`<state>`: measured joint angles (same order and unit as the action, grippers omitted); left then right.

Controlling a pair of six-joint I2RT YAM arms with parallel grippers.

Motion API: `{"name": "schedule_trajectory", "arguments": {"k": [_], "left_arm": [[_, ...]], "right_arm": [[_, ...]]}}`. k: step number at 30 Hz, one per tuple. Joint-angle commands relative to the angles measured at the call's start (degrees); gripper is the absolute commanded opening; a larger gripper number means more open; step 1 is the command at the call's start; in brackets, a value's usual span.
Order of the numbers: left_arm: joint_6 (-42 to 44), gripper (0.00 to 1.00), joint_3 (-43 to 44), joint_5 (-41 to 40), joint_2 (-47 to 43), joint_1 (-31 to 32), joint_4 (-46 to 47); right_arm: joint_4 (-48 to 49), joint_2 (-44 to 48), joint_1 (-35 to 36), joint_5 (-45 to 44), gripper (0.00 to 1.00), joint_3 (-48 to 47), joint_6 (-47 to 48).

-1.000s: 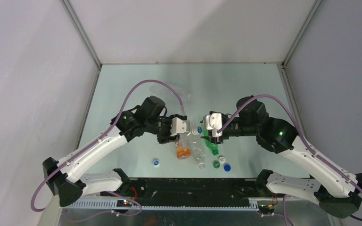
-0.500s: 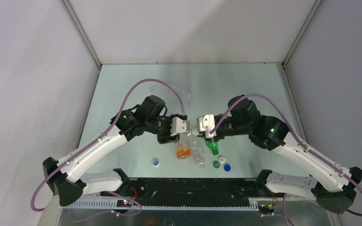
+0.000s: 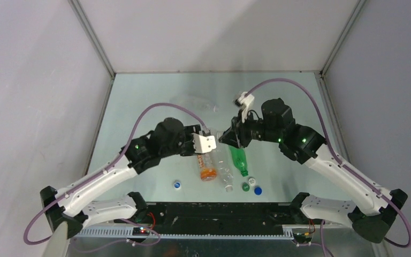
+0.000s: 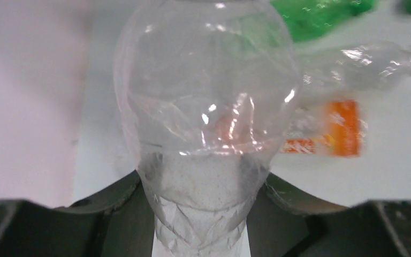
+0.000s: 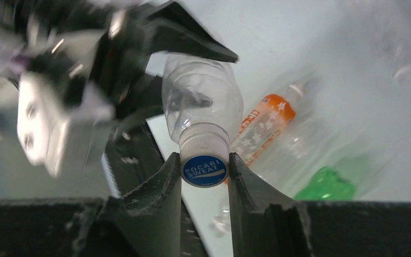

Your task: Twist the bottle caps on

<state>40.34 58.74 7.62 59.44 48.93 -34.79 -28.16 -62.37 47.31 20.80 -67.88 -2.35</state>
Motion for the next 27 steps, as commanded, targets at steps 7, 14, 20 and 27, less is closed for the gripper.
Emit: {"name": "schedule_trajectory", "arguments": {"k": [7,14,20,27], "left_arm": [[5.92,0.0,-8.74,-26.49,-2.69,11.87,23.7],[-0.08,0.0,-6.67,-14.2,-2.39,6.49,14.18],[-0.01,0.0,-1.0,3.92,0.14,0.98,0.74],[1.42,0.0,6.48,15.7,6.54,-0.46,-11.03]], "right_arm": [[4.95,-2.11,-6.81,-3.97,0.2,-0.45,-46.83],[6.09,4.65,-6.36,-5.49,0.53,-0.32,-24.3],[3.77,10.36,-5.46,2.65,0.62,1.53,4.86],[-4.02,13.15,-1.11,9.96,0.6,4.59,36.0]]}}
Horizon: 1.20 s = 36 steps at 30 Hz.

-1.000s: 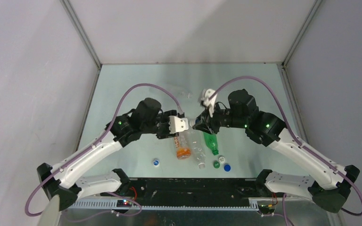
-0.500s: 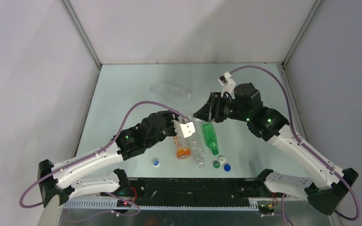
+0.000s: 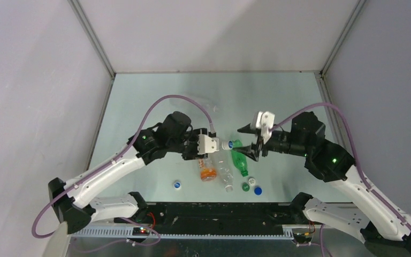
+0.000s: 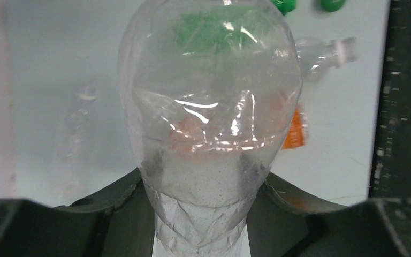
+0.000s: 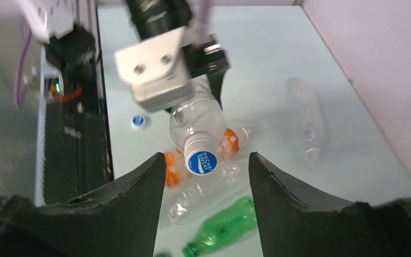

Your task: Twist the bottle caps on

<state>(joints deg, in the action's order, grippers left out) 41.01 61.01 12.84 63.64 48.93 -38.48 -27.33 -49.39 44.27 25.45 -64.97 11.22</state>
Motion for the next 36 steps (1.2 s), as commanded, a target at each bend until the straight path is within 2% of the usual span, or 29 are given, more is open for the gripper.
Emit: {"name": "schedule_trajectory", "arguments": {"k": [1,7,19,22,25,29,30,32,33,36], "left_arm": [[0.83,0.0,5.04,11.73,2.75,-0.48,-7.85],[0.95,0.0,7.12,14.66,4.7,-0.46,-9.56],[1.1,0.0,8.82,15.51,5.87,-0.5,-9.93],[1.15,0.0,9.21,15.48,5.88,-0.49,-9.89],[0.78,0.0,9.27,14.43,5.57,-0.5,-9.4],[-0.74,0.0,8.26,9.77,4.33,-0.41,-6.47],[-1.55,0.0,7.9,8.57,3.92,-0.23,-4.44],[-2.32,0.0,6.3,0.31,2.33,0.9,-0.24],[-2.11,0.0,4.68,-2.88,1.09,2.55,2.98],[0.95,0.0,-0.16,-21.41,-1.9,7.59,11.76]], "right_arm": [[-5.37,0.08,2.21,5.77,0.6,1.93,24.06],[-7.88,-1.19,4.38,6.76,0.58,1.96,31.09],[-9.65,-3.59,5.99,6.02,0.48,1.97,32.71],[-9.38,-4.34,5.94,5.75,0.4,2.02,31.59],[-7.71,-4.79,5.89,5.77,0.24,1.98,28.54],[-2.74,-5.85,4.99,4.81,0.04,2.0,15.81],[-0.16,-6.18,4.32,4.05,0.01,2.02,8.43],[3.55,-7.23,3.12,-0.37,0.0,1.98,-4.94],[4.63,-7.86,2.63,-3.6,0.0,1.96,-14.58],[6.72,-9.3,-1.02,-9.27,0.0,2.0,-33.5]]}}
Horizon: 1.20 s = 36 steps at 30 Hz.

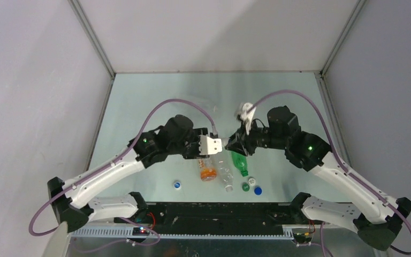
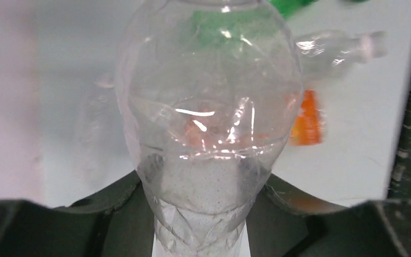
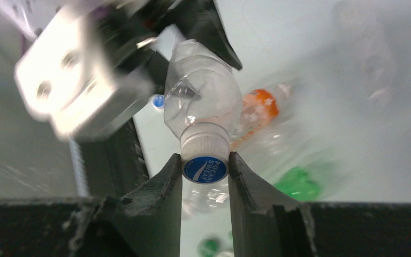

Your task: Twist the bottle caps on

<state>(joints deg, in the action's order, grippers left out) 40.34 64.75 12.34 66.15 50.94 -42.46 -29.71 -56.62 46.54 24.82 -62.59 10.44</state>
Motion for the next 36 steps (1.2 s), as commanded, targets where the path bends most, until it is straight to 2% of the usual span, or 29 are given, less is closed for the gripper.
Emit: {"name": "schedule_trajectory", "arguments": {"k": [1,2,3,5,7,9,12,14,17,18,21,24,27,31,36], "left_arm": [[2.48,0.0,-6.47,-23.74,-5.72,8.1,20.33],[4.25,0.0,-8.72,-28.62,-6.23,9.08,22.43],[5.16,0.0,-9.71,-30.41,-6.96,10.96,25.89],[7.22,0.0,-11.97,-34.32,-7.26,12.71,29.55],[7.88,0.0,-13.0,-34.39,-7.03,13.04,30.24],[7.26,0.0,-13.57,-32.97,-6.55,12.63,29.59],[4.62,0.0,-12.9,-26.31,-6.41,10.22,25.33],[2.43,0.0,-11.98,-20.45,-6.51,7.35,22.13],[1.24,0.0,-10.13,-10.47,-5.86,3.16,15.73],[1.15,0.0,-8.4,-8.41,-4.91,1.92,13.17],[1.36,0.0,-5.03,-0.99,-3.1,0.36,8.54],[1.61,0.0,-2.74,3.29,-1.32,-0.63,4.91],[2.16,0.0,0.26,6.8,0.92,-0.74,1.89],[2.45,0.0,2.38,9.3,2.64,-0.75,-0.65],[2.34,0.0,3.48,10.58,3.38,-0.82,-0.96]], "right_arm": [[8.82,-2.85,-5.32,-8.99,0.0,-0.4,-41.98],[7.72,-3.35,-6.38,-9.02,0.0,-0.41,-46.07],[7.07,-4.23,-8.25,-8.66,0.0,-0.36,-53.75],[6.09,-5.49,-10.41,-6.27,0.0,0.04,-61.7],[8.0,-5.9,-11.18,-3.77,0.02,0.69,-64.78],[9.77,-5.61,-11.18,-2.34,0.12,0.86,-62.99],[10.94,-3.08,-11.14,-1.89,0.35,0.87,-52.88],[11.25,-0.45,-11.09,-1.67,0.43,0.87,-43.89],[10.63,2.83,-10.94,-1.05,0.49,1.0,-30.72],[10.5,4.57,-10.95,-0.37,0.52,1.38,-23.55],[8.52,7.94,-10.77,3.39,0.59,2.89,-9.9],[4.1,9.46,-10.17,8.28,0.6,3.16,7.31],[0.03,10.66,-8.69,10.83,0.6,3.59,19.72],[-1.72,10.41,-6.25,11.49,0.59,3.83,26.87],[-2.88,8.41,-3.73,13.36,0.56,3.81,30.19]]}}
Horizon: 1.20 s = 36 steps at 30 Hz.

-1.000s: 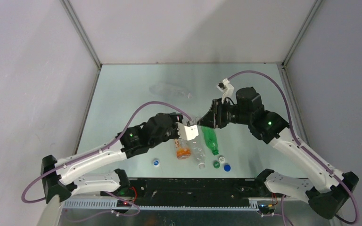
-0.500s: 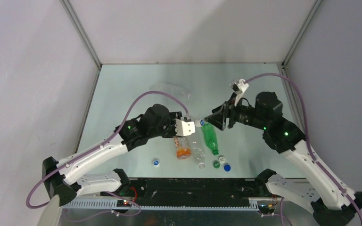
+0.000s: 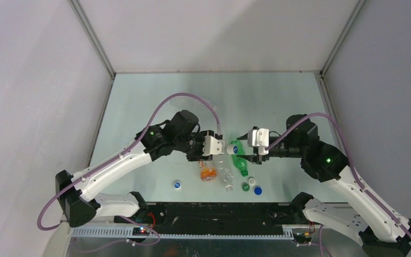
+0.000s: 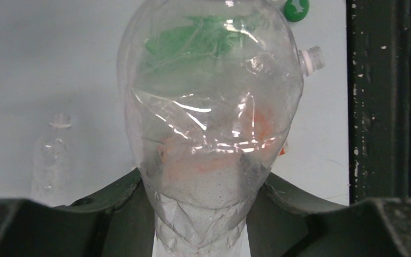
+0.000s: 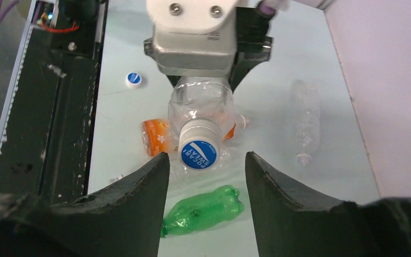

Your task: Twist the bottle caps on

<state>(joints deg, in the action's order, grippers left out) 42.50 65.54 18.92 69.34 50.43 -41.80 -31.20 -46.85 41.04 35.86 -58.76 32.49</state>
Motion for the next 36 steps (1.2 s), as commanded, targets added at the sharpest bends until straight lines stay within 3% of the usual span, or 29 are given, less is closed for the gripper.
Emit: {"name": "schedule_trajectory", "arguments": {"k": [1,7,11,13,16,18,21,24,26,28,31,34,36], "left_arm": [[0.15,0.0,3.02,4.1,0.47,-0.29,-1.79],[0.36,0.0,3.98,4.34,1.14,-0.25,-2.26],[0.45,0.0,4.42,4.05,1.1,-0.25,-2.07],[0.5,0.0,4.62,3.36,0.83,-0.25,-1.47],[-0.17,0.0,3.93,1.12,-0.37,-0.2,1.43],[-0.79,0.0,2.22,-3.29,-1.93,0.37,5.17],[0.57,0.0,-2.58,-18.6,-5.04,4.42,13.44],[3.91,0.0,-10.22,-31.11,-8.9,8.82,27.21],[7.09,0.01,-14.63,-38.45,-10.06,12.59,35.04],[9.81,0.01,-17.42,-42.97,-10.27,14.31,40.19],[9.7,0.0,-17.7,-43.68,-9.82,14.51,39.81],[6.56,0.0,-16.46,-40.3,-9.19,12.71,34.6],[4.61,0.0,-15.04,-35.3,-9.22,10.07,29.74]], "right_arm": [[-1.49,-1.6,2.49,2.13,0.55,-0.01,8.58],[-1.76,-3.81,4.26,0.79,0.49,-0.02,9.08],[-1.07,-4.82,4.33,0.45,0.35,0.05,6.88],[-0.28,-5.47,4.13,0.03,0.24,0.02,4.16],[2.59,-6.64,3.4,-2.0,0.02,0.02,-6.69],[6.31,-7.28,2.94,-5.58,0.0,0.01,-18.7],[12.47,-7.81,2.39,-14.21,0.0,-0.08,-36.52],[12.22,-8.62,0.5,-26.41,0.0,-0.91,-61.66],[9.37,-9.82,-2.26,-27.6,0.0,-1.22,-75.37],[8.66,-11.22,-4.1,-23.64,0.0,-1.22,-82.36],[10.58,-10.9,-4.49,-22.07,0.03,-1.23,-82.2],[12.37,-8.59,-4.51,-22.51,0.4,-1.36,-73.72],[13.37,-6.46,-4.54,-19.54,0.54,-1.42,-62.74]]}}
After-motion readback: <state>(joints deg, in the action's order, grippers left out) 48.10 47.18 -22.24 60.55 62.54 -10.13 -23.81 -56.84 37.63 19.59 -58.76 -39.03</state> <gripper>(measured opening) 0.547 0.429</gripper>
